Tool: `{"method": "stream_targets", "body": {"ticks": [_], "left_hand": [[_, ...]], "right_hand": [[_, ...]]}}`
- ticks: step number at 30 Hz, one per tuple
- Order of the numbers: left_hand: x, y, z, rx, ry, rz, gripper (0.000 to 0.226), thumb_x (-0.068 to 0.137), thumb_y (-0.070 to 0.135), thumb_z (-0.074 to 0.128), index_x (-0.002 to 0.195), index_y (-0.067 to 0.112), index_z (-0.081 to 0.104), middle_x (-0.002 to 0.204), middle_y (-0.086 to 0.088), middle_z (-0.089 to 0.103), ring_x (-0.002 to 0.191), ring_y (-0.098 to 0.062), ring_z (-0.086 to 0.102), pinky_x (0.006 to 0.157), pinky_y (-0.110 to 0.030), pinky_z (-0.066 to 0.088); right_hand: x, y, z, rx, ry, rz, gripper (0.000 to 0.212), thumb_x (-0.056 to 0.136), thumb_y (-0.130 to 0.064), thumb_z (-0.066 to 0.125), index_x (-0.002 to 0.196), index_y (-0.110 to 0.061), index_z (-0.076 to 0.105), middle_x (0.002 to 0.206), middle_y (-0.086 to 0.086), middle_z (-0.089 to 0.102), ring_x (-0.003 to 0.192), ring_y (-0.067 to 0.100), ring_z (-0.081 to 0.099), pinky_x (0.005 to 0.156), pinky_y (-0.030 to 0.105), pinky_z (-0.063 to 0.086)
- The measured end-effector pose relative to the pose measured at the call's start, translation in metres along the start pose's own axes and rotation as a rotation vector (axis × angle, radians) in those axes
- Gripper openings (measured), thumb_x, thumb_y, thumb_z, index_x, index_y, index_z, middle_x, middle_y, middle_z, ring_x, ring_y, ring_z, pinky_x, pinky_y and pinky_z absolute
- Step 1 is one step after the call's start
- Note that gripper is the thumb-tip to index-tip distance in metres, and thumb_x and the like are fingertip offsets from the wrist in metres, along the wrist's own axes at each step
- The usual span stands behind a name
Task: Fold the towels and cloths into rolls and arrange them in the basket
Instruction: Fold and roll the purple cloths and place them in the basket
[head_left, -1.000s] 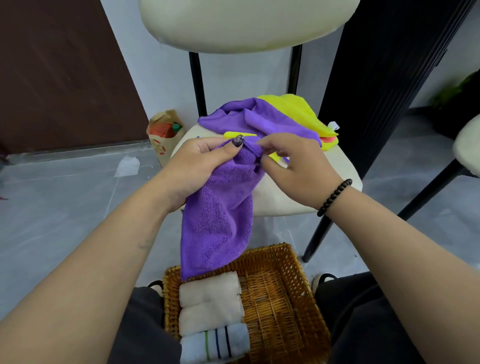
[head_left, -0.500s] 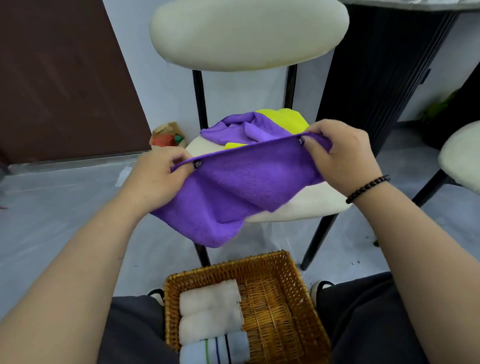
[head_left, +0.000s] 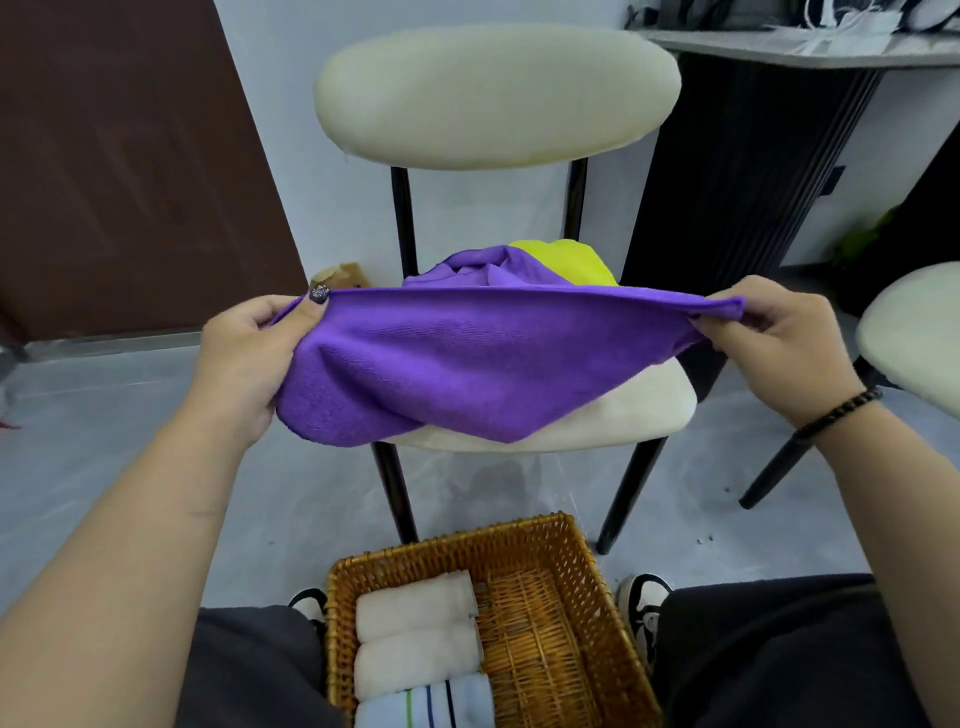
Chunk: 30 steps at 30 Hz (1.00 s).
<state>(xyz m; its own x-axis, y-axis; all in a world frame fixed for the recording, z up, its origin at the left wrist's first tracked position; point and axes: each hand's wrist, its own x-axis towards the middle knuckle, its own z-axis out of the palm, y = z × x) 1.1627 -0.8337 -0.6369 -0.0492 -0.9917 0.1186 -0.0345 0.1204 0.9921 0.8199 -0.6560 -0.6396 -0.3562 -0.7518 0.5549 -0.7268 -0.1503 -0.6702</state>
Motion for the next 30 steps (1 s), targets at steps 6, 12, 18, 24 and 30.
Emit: {"method": "stream_targets", "body": {"ticks": [6,12,18,24,30], "left_hand": [[-0.013,0.018,0.005,-0.495,-0.252,-0.081,0.027,0.093,0.016,0.053,0.075,0.017,0.074,0.068,0.006,0.070,0.062,-0.004,0.064,0.063,-0.018,0.054],[-0.009,0.020,0.018,-0.545,-0.177,-0.139,0.028,0.088,0.020,0.060,0.066,0.019,0.076,0.066,0.008,0.070,0.063,-0.005,0.065,0.068,-0.020,0.054],[0.014,-0.010,0.033,0.424,0.119,0.350,0.018,0.088,0.019,0.069,0.100,0.009,0.075,0.085,0.002,0.069,0.071,0.004,0.058,0.067,-0.012,0.040],[0.034,-0.017,0.042,0.689,0.146,0.444,0.018,0.088,0.024,0.067,0.102,0.017,0.076,0.095,-0.010,0.067,0.088,-0.022,0.061,0.078,-0.020,0.037],[0.060,-0.031,0.051,0.551,0.046,0.172,0.016,0.091,0.024,0.064,0.100,0.017,0.075,0.080,-0.002,0.069,0.047,-0.016,0.063,0.045,-0.013,0.045]], "right_hand": [[-0.007,-0.008,-0.016,0.653,0.042,0.376,0.028,0.076,-0.042,0.068,0.070,-0.014,0.071,0.066,0.000,0.064,0.060,0.017,0.059,0.055,0.031,0.047],[0.000,-0.010,-0.013,0.657,0.166,0.464,0.029,0.096,-0.027,0.052,0.075,-0.014,0.067,0.065,-0.003,0.066,0.057,0.011,0.061,0.054,0.022,0.051],[0.015,0.021,0.008,0.104,0.245,0.506,0.049,0.085,-0.044,0.061,0.085,0.005,0.066,0.072,0.007,0.057,0.069,0.017,0.052,0.066,0.032,0.044],[0.032,0.029,0.021,-0.195,0.254,0.515,0.033,0.087,-0.029,0.061,0.077,0.001,0.068,0.078,0.022,0.066,0.071,0.020,0.055,0.069,0.033,0.047],[0.054,0.049,0.041,-0.047,0.195,0.735,0.035,0.087,-0.022,0.059,0.056,-0.008,0.054,0.048,0.005,0.048,0.049,0.021,0.044,0.047,0.026,0.035]]}}
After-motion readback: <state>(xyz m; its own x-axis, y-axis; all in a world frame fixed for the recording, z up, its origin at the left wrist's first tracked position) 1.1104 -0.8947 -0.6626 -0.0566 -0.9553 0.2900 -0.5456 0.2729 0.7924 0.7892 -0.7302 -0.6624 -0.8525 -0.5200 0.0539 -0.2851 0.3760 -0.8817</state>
